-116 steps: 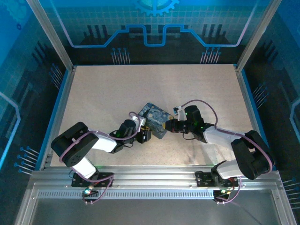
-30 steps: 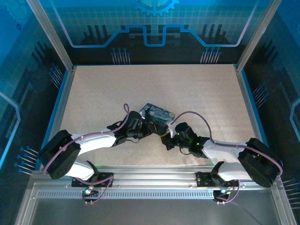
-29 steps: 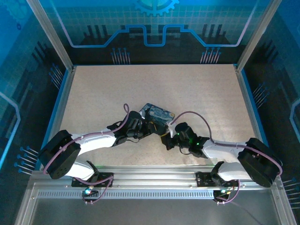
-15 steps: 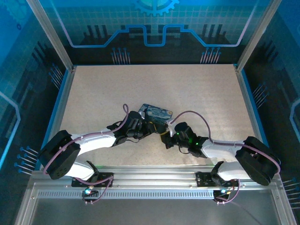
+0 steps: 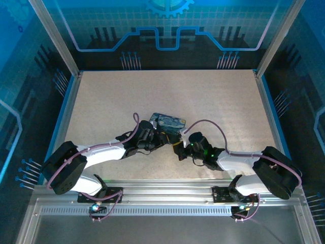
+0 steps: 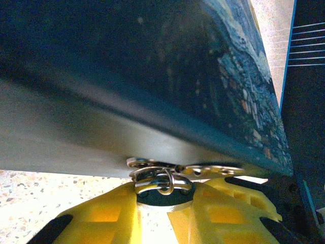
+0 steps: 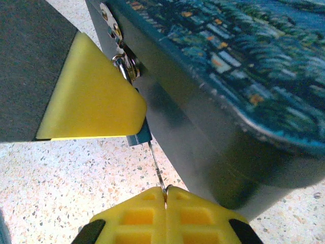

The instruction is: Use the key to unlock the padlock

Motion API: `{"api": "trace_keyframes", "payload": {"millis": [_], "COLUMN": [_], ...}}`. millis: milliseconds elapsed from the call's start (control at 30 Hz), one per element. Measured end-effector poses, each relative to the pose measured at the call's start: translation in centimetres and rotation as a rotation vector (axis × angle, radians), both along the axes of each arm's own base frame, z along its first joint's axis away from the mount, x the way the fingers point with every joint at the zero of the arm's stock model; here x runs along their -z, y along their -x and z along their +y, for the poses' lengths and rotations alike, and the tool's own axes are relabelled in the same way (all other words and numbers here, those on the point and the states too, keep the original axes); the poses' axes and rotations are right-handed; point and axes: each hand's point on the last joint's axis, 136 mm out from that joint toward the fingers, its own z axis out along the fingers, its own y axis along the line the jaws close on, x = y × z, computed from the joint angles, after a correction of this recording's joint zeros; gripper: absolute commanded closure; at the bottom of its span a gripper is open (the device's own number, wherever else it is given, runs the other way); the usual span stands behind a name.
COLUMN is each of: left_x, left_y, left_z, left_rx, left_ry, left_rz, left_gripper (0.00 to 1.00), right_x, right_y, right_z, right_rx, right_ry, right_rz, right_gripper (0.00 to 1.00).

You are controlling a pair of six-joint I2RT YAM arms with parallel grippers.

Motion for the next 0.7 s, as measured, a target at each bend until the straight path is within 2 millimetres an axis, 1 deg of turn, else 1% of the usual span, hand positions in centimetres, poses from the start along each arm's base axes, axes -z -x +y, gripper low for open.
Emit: {"api": "trace_keyframes", "payload": {"millis": [700], "left_x": [0.01], "left_y": [0.0], "left_z": [0.01], "left_rx": [-0.014], "left_ry": [0.009], "left_rz": [0.016], "left_gripper": [0.75], "right_x": [-0.06], "right_y": [0.02], "right_z": [0.03], "right_rx": [-0.002], "right_ry": [-0.007], "right_rz": [-0.006], "right_gripper": [0.98]}}
